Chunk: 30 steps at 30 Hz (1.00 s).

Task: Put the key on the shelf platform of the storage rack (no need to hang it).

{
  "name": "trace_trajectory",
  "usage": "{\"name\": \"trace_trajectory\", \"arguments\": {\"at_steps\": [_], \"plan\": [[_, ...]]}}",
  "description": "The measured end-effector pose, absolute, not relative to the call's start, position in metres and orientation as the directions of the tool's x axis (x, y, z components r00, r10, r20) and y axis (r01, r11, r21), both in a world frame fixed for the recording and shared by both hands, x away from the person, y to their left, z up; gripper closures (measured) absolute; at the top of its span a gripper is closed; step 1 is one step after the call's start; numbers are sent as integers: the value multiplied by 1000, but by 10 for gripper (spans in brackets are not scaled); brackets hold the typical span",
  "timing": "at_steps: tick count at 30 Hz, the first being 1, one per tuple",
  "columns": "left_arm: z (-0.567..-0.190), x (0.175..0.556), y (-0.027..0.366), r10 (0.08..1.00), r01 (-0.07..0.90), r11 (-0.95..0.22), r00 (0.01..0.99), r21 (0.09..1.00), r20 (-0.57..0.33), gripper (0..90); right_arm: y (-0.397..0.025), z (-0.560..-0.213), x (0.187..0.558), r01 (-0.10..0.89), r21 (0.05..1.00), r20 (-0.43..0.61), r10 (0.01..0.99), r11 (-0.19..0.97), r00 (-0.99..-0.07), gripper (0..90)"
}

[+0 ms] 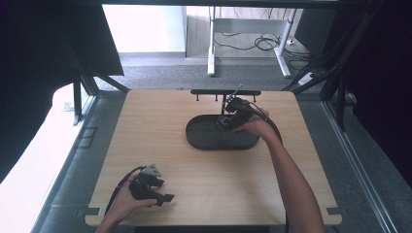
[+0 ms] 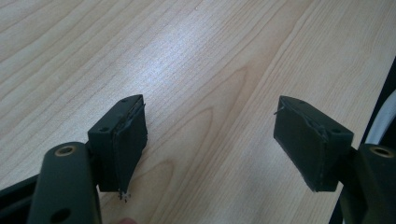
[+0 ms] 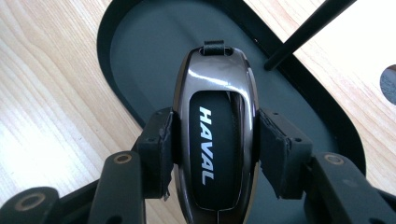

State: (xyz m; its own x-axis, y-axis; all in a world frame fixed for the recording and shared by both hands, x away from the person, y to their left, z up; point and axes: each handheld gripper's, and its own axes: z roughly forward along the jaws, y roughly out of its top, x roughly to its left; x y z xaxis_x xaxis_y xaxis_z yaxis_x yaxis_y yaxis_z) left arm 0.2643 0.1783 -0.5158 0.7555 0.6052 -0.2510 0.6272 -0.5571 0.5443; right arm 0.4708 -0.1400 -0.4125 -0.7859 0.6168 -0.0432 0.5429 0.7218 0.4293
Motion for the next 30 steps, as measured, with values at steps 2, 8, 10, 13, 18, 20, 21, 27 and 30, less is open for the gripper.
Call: {"name": "trace_trajectory", "arguments": {"at_steps": [2, 8, 10, 13, 18, 20, 21, 27, 30], "plan": [[-516, 264, 178, 605, 627, -557, 755, 545, -251, 261, -138, -415, 473, 544, 429, -41, 617, 721, -786, 496], [-516, 264, 178, 604, 626, -560, 757, 543, -249, 261, -133, -425, 478, 545, 414, -48, 615, 729, -787, 496], [-516, 265, 178, 604, 625, -560, 758, 544, -248, 261, -132, -430, 479, 540, 405, -55, 608, 738, -792, 496], [-516, 264, 178, 605, 626, -559, 756, 544, -250, 261, -131, -435, 480, 551, 398, -48, 616, 734, -787, 496], [-516, 265, 178, 603, 624, -562, 759, 543, -248, 261, -132, -446, 481, 551, 385, -49, 613, 740, -789, 496], [-516, 265, 178, 602, 624, -562, 759, 543, -248, 261, -132, -449, 481, 551, 378, -52, 611, 744, -790, 495], [-517, 265, 178, 603, 624, -563, 759, 542, -248, 261, -132, -451, 481, 552, 372, -55, 611, 747, -790, 495], [-517, 264, 177, 603, 626, -561, 757, 542, -251, 261, -133, -456, 483, 547, 361, -64, 606, 755, -793, 495], [-518, 264, 177, 602, 626, -560, 757, 542, -252, 261, -134, -460, 484, 545, 344, -75, 601, 765, -796, 495]]}}
